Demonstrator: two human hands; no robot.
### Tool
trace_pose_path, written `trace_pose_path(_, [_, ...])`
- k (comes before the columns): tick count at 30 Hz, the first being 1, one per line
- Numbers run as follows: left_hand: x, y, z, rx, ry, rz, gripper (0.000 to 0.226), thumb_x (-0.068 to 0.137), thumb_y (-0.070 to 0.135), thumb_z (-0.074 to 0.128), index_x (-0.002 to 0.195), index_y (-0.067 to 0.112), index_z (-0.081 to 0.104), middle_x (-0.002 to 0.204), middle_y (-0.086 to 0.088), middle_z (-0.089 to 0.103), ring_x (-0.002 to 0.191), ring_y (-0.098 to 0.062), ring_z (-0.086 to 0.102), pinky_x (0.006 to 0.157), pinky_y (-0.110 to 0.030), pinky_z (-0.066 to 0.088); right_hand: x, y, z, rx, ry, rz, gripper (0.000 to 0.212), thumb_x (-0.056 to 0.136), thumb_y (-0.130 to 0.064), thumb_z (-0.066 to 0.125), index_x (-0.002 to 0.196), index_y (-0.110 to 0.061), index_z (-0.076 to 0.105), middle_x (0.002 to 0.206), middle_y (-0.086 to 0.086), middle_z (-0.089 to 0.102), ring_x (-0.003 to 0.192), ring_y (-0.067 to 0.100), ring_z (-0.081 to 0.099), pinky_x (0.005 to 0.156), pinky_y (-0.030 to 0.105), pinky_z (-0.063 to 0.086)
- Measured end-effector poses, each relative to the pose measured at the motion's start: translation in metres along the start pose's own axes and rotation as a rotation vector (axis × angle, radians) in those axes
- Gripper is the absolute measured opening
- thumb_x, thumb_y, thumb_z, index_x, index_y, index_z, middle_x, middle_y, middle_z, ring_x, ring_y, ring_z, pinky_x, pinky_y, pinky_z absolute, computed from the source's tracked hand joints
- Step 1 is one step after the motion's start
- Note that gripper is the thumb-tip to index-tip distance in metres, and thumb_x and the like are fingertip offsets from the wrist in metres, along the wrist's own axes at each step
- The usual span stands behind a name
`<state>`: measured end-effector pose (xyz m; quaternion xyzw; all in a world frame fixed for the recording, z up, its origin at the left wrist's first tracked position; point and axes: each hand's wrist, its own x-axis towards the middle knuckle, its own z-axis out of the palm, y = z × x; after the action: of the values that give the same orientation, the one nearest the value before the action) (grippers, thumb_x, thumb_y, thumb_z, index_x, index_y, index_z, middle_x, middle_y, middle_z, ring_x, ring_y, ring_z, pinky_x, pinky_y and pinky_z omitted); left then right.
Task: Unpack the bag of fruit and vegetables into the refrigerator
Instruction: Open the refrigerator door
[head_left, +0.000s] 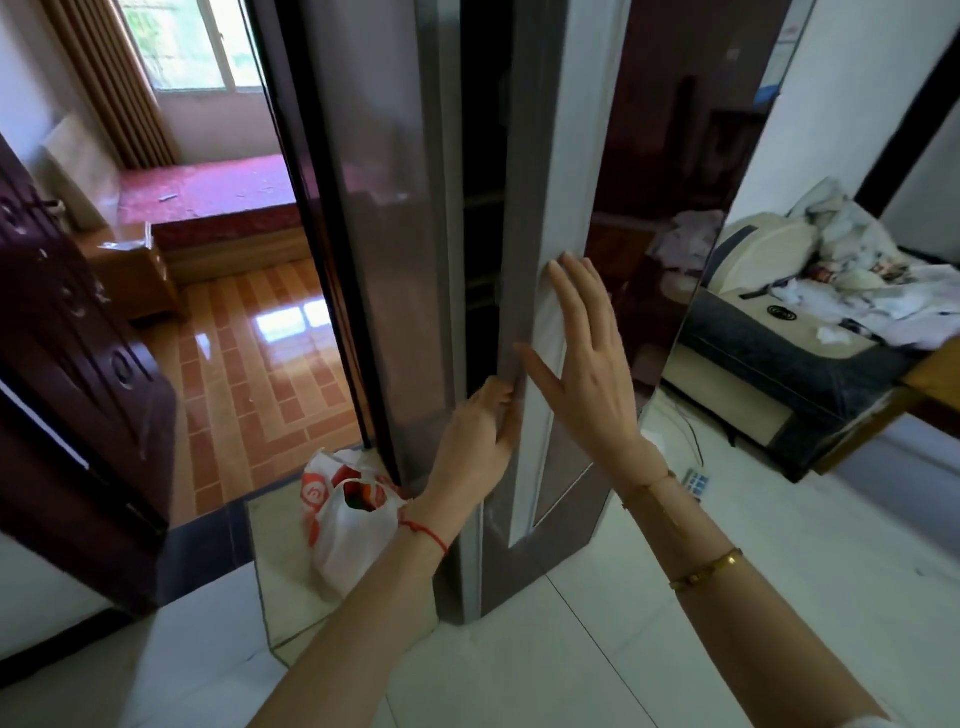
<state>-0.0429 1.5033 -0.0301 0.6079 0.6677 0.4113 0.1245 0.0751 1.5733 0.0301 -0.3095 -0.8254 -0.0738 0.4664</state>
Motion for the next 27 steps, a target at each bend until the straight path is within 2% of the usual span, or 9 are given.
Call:
trace_pose_path(2, [-0.008,0.008,0.002,0.015,-0.054,0.079,0.016,0.100,0.026,0.051,0.112,0.017,0.056,0.089,0.011,0.058,0.069,0.011,0.054,0.069,0.002,0.043,-0.013,0.004,-0.013,0.000,0.045,0.027,0.070,0.093,-0.026,0.065,0.148,0.001,0.031,0.156,0.015,0.028,0.148,0.029,0.022,0.118,0.047,0.029])
trace_pose_path(5, [-0.014,0.021,0.008,0.036,-0.082,0.191,0.020,0.098,0.030,0.054,0.111,0.017,0.063,0.094,0.003,0.068,0.079,0.003,0.063,0.077,-0.010,0.053,-0.030,0.015,-0.034,-0.034,0.096,0.045,0.072,0.092,-0.025,0.067,0.147,-0.001,0.029,0.155,0.016,0.026,0.147,0.030,0.025,0.116,0.050,0.032])
trace_pose_path(9, [-0.016,0.046,0.018,0.015,0.097,0.355,0.022,0.094,0.027,0.060,0.108,0.012,0.067,0.104,-0.006,0.070,0.099,-0.017,0.067,0.086,-0.034,0.058,-0.050,0.027,-0.067,-0.160,0.123,0.032,0.072,0.091,-0.023,0.068,0.147,-0.004,0.026,0.155,0.015,0.024,0.147,0.031,0.022,0.116,0.054,0.030])
trace_pose_path(12, [-0.013,0.066,0.023,-0.051,0.228,0.414,0.030,0.095,0.028,0.056,0.118,0.010,0.063,0.118,-0.008,0.065,0.113,-0.020,0.062,0.097,-0.039,0.054,-0.062,0.032,-0.089,-0.271,0.149,0.036,0.069,0.093,-0.021,0.066,0.147,-0.002,0.028,0.154,0.018,0.028,0.147,0.032,0.021,0.115,0.056,0.030])
trace_pose_path(14, [-0.007,0.077,0.029,-0.066,0.245,0.416,0.040,0.095,0.029,0.054,0.130,0.009,0.055,0.132,-0.012,0.057,0.125,-0.023,0.054,0.106,-0.039,0.046,-0.071,0.038,-0.102,-0.327,0.144,0.047,0.067,0.095,-0.023,0.062,0.148,-0.002,0.026,0.155,0.018,0.028,0.146,0.036,0.022,0.114,0.058,0.030])
trace_pose_path(17, [0.005,0.089,0.043,-0.032,0.170,0.433,0.056,0.094,0.032,0.059,0.144,0.010,0.044,0.148,-0.013,0.043,0.139,-0.027,0.039,0.114,-0.046,0.037,-0.085,0.046,-0.122,-0.384,0.130,0.087,0.068,0.098,-0.025,0.059,0.150,-0.003,0.023,0.157,0.015,0.025,0.148,0.035,0.018,0.114,0.058,0.029])
trace_pose_path(20, [0.013,0.097,0.062,0.026,0.109,0.458,0.059,0.096,0.036,0.059,0.146,0.012,0.039,0.152,-0.012,0.039,0.143,-0.028,0.035,0.115,-0.054,0.032,-0.097,0.056,-0.141,-0.440,0.144,0.137,0.068,0.097,-0.023,0.060,0.150,-0.003,0.022,0.157,0.014,0.025,0.149,0.030,0.014,0.116,0.057,0.028])
trace_pose_path(24, [0.012,0.113,0.082,0.075,0.043,0.509,0.056,0.099,0.040,0.047,0.146,0.010,0.040,0.153,-0.013,0.039,0.145,-0.028,0.032,0.121,-0.045,0.013,-0.113,0.075,-0.166,-0.488,0.174,0.188,0.065,0.098,-0.020,0.058,0.150,-0.002,0.022,0.159,0.006,0.018,0.150,0.028,0.011,0.117,0.056,0.026])
trace_pose_path(27, [0.013,0.128,0.096,0.040,-0.033,0.555,0.056,0.099,0.037,0.047,0.147,0.009,0.039,0.154,-0.012,0.039,0.146,-0.029,0.029,0.122,-0.047,0.014,-0.125,0.093,-0.184,-0.534,0.182,0.256,0.062,0.099,-0.019,0.057,0.150,-0.003,0.025,0.159,0.009,0.019,0.150,0.028,0.011,0.118,0.056,0.025])
